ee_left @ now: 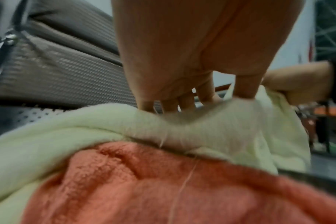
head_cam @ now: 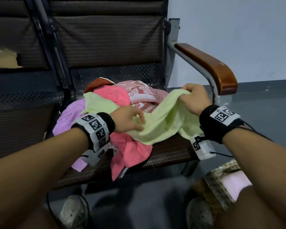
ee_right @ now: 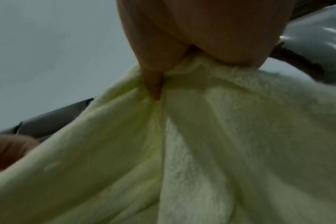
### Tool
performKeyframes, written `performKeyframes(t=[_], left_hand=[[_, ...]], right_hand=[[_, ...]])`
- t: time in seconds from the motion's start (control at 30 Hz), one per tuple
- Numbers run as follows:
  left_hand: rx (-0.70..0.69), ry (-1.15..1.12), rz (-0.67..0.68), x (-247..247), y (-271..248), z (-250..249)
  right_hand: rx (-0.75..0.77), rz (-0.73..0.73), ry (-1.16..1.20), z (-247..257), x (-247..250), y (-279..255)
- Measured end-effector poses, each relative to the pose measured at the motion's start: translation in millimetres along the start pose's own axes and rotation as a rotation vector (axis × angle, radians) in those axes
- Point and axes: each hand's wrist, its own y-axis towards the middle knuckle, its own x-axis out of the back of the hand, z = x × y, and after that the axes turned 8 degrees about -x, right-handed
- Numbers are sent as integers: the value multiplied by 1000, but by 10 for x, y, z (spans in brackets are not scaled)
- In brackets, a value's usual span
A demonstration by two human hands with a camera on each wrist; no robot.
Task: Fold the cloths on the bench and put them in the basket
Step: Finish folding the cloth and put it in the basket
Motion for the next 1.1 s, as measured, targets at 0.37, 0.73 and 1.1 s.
performKeyframes(t=[0.37, 0.73, 1.1], left_hand=[[-115, 142, -60, -354, 247, 15], [-255, -83, -365, -298, 271, -208], [-3, 250, -352, -23, 212, 52]], right_hand=[[148, 216, -36, 31, 40, -95], [-27, 789, -406, -128, -215, -311], [148, -29, 12, -55, 16, -126]])
